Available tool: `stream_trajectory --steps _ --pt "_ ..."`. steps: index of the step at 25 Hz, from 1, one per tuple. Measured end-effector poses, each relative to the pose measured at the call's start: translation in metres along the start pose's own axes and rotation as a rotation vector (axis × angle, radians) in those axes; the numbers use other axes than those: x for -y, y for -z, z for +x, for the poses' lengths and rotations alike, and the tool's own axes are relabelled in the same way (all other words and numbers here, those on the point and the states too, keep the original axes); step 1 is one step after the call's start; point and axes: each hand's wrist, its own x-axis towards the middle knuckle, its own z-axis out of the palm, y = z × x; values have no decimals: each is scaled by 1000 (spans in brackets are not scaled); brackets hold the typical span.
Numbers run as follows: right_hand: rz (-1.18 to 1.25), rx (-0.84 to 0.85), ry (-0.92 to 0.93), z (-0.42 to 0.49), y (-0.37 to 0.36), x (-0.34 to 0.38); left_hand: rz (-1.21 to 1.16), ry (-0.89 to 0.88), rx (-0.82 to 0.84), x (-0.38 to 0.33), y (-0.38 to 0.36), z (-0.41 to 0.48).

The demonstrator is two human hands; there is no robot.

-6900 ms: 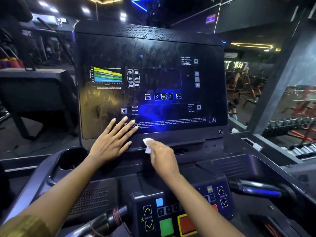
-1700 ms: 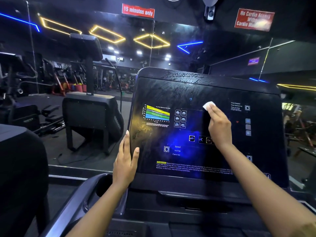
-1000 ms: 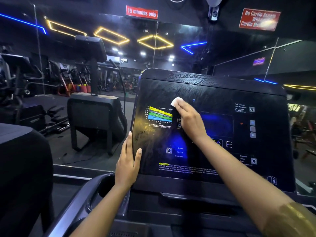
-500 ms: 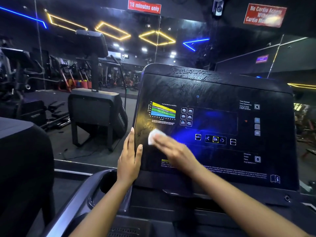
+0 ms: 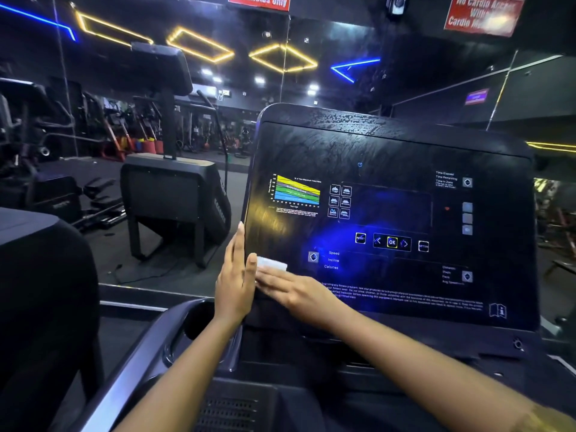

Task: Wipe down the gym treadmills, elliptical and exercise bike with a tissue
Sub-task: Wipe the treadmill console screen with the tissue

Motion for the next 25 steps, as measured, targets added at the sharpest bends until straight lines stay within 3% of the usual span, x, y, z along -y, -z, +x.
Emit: stream_trajectory --steps 2,5,8,16,22,25 --pt "15 -32 -44 -6 8 -1 -8 8 0 -1 0 0" --pt "21 -184 -326 9 25 -28 -21 5 9 -2 1 1" --pt "-17 -189 -502 21 26 -43 -47 19 56 -7 4 1" --pt "12 -14 -169 -27 0 42 -156 56 100 -1 8 -16" --pt "16 -61 -239 -3 4 29 -263 113 89 -1 8 -24" --pt "4 -4 -148 4 -11 44 -252 101 87 -1 9 -25"
